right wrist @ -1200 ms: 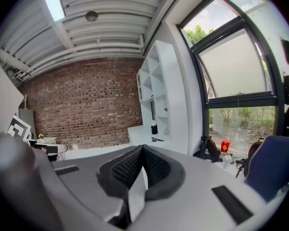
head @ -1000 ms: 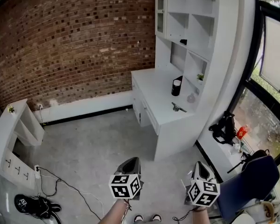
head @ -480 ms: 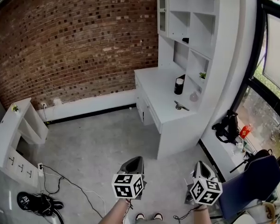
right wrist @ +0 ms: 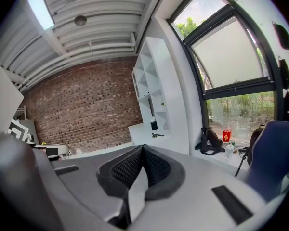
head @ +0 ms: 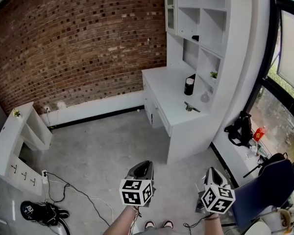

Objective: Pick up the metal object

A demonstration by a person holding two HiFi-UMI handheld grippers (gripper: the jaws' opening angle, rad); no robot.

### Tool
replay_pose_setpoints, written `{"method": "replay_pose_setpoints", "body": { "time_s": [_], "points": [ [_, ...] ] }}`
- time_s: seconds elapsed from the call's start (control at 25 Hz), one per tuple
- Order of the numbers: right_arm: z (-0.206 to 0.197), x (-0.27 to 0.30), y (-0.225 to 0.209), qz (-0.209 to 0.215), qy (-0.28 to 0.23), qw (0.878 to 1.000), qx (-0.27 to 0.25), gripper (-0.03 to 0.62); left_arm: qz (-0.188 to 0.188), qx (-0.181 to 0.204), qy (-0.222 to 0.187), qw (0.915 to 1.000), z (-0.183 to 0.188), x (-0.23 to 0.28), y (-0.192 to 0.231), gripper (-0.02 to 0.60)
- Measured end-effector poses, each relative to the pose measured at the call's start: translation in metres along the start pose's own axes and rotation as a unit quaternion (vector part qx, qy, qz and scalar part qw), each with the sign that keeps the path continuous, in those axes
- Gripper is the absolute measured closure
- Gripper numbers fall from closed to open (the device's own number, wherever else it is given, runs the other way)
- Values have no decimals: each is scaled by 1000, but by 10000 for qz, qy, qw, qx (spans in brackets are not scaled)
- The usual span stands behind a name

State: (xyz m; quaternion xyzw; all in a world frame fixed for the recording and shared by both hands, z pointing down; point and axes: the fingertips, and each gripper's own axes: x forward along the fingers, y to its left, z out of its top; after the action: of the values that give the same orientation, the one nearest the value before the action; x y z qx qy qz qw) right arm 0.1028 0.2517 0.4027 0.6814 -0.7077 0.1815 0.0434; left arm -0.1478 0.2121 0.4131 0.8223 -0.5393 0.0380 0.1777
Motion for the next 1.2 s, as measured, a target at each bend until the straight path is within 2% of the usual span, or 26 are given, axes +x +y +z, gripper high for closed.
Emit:
{"method": "replay_pose_setpoints", "body": {
  "time_s": [0.12, 0.2, 0.4, 0.84, 1.2],
  "points": [
    [-1, -1, 2, -35, -3, 10000, -4, 594, -61, 3, 8, 10000, 0, -1, 1, 559],
    [-1, -2, 4, -60, -4, 10000, -3, 594, -96, 2, 23, 10000, 0, -2, 3, 493],
    [-4, -2, 12, -140, -3, 9999, 4, 594, -174, 4, 42, 9998, 0, -5, 12, 475],
    [-18, -7, 37, -399, 69, 9992, -22, 594, -165, -71, 152, 9997, -3, -15, 58, 472],
    [-34, -2, 28, -620, 295, 9976, 24, 594, -226, -145, 335, 9991, -17, -2, 67, 474]
  ]
}}
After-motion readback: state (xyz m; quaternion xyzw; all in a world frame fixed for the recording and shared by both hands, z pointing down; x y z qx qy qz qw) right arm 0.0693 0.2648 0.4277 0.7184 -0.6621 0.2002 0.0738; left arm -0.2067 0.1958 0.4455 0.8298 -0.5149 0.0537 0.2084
